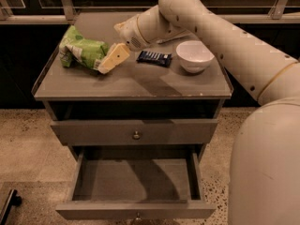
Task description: Place green rice chip bag into middle drawer
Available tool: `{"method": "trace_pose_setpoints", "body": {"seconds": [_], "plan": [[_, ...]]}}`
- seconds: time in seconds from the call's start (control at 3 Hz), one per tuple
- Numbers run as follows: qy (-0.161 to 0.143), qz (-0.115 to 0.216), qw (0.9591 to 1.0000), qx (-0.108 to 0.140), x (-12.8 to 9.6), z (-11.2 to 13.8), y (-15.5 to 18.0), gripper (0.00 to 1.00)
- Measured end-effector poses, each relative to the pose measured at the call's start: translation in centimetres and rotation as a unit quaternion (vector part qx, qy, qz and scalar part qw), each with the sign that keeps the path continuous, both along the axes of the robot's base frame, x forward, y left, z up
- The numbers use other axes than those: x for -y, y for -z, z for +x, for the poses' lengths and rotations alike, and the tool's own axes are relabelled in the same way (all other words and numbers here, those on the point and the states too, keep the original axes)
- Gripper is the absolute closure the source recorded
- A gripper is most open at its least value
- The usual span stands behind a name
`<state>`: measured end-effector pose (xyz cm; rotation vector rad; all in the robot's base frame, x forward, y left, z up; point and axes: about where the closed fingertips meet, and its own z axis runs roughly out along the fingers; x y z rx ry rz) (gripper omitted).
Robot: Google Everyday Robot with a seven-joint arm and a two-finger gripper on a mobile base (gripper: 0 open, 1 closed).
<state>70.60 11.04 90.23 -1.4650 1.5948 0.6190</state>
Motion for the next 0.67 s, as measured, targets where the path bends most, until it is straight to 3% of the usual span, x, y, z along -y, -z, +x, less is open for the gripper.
{"method": "trace_pose_setpoints", "body": {"seconds": [0.67], "plan": [[-0.025, 0.006, 0.9996, -0.008, -2.5, 0.6, 0.8, 0.0]]}}
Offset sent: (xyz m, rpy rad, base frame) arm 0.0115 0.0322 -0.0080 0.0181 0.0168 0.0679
